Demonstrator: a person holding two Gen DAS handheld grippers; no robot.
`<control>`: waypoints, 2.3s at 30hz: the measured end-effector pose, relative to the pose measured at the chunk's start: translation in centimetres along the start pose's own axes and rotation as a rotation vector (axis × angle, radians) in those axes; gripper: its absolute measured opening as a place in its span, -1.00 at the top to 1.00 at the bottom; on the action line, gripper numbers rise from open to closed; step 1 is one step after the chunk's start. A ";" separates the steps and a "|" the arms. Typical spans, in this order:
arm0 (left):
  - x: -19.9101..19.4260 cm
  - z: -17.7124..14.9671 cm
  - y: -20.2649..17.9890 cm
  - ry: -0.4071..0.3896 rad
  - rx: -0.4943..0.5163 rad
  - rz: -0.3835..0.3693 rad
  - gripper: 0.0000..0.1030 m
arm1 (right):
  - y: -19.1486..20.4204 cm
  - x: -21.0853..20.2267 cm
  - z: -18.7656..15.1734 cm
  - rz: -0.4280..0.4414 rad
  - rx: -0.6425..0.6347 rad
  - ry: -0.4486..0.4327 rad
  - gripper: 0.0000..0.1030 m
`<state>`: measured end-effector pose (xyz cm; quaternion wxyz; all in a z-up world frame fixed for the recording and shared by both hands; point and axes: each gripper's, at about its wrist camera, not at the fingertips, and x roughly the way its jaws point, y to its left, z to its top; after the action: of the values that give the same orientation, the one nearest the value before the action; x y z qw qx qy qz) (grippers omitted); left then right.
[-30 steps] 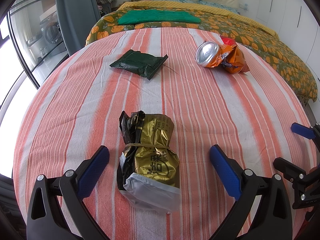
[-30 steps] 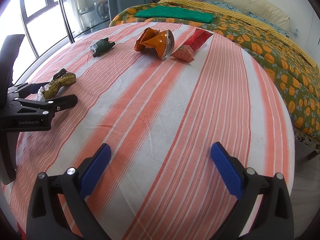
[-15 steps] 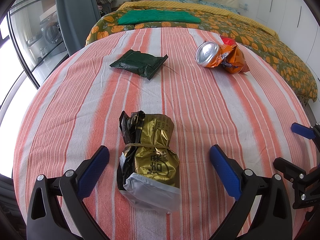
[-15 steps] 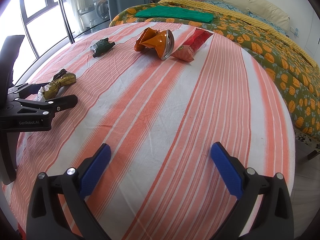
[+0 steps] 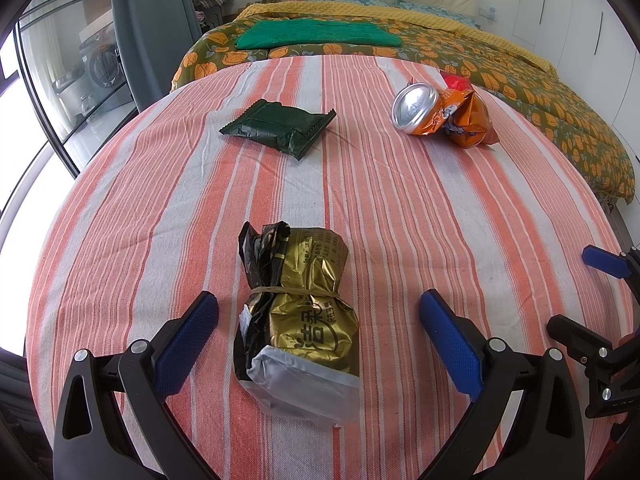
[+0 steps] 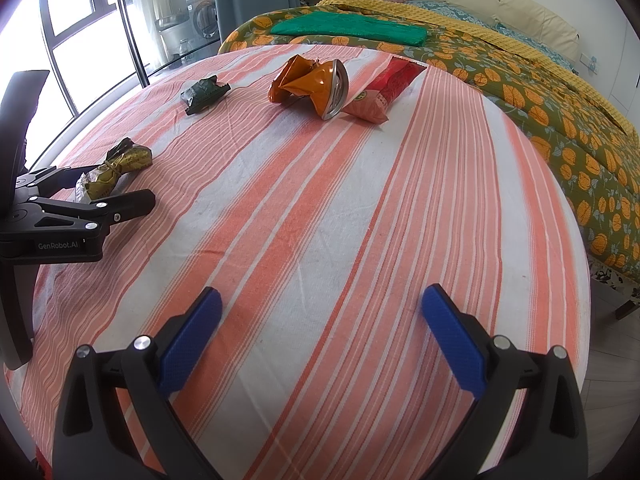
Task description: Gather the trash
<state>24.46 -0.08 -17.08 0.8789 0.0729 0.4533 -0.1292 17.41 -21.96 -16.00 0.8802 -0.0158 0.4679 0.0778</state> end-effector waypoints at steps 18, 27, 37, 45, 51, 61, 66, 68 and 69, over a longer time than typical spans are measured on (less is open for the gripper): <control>0.0 0.0 0.0 0.000 0.000 0.000 -0.92 | 0.0 0.0 0.0 0.000 0.000 0.000 -0.89; 0.0 0.0 0.0 0.000 0.000 0.000 -0.92 | 0.0 0.0 0.0 0.000 0.000 0.000 -0.89; 0.0 0.0 0.0 0.000 0.000 0.000 -0.92 | 0.0 0.0 0.0 0.001 0.001 0.000 -0.89; 0.0 0.0 0.0 0.000 0.000 0.000 -0.92 | -0.4 -0.2 -0.1 0.027 0.006 -0.003 -0.90; 0.0 0.0 0.0 0.000 0.000 0.000 -0.92 | -2.0 -1.6 2.8 0.050 0.024 -0.063 -0.89; 0.0 0.0 0.0 0.000 0.000 0.000 -0.92 | -2.3 2.0 13.0 0.142 0.156 -0.040 -0.89; 0.0 0.0 0.0 0.000 0.001 0.000 -0.92 | -2.9 6.5 15.4 0.178 0.247 0.045 -0.86; 0.0 0.0 0.0 0.000 0.001 0.000 -0.92 | -2.7 7.5 15.9 0.189 0.256 0.049 -0.83; 0.0 0.0 0.0 0.000 0.001 0.000 -0.92 | -2.6 7.8 16.2 0.188 0.253 0.049 -0.80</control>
<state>24.46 -0.04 -17.08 0.8790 0.0733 0.4531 -0.1293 35.38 -21.92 -13.47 0.8523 0.1371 0.4947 0.1002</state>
